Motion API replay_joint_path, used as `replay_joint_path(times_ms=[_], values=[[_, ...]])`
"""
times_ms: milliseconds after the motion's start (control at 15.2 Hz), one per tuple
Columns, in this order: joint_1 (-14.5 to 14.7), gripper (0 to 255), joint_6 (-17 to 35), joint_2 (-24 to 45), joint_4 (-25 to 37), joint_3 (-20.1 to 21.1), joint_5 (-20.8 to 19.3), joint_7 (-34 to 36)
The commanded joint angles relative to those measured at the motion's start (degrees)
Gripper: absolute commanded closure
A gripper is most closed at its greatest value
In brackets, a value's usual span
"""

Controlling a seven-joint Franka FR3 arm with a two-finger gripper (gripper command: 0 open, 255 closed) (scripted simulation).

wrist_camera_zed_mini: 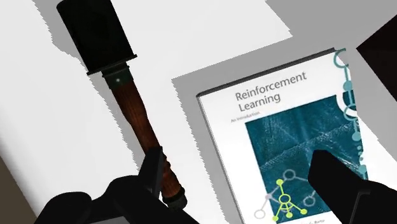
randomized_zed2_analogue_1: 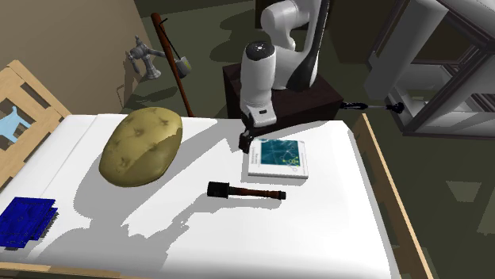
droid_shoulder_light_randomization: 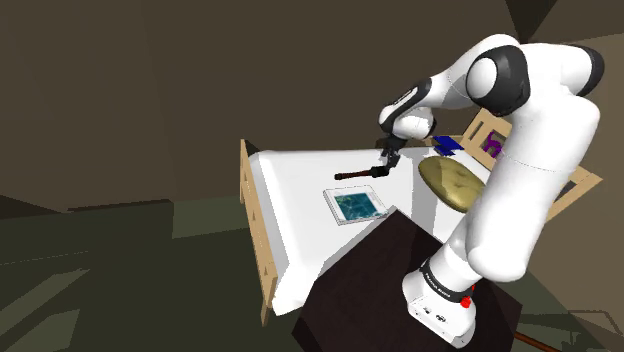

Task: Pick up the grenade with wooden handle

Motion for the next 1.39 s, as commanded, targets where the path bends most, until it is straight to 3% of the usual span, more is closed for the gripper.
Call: replay_joint_path(times_ms=[0,330,726,1320], values=[[-5.20,0,0.70,5.77,3.61,5.37,6.95,-8.30],[-15.33,0,1.35,17.23,13.89,15.39,14.29,-20.41],[-23.25,0,1.20,29.89,27.82,22.95,16.32,-29.10],[-25.56,0,4.07,34.94,30.40,25.89,18.52,-30.62]])
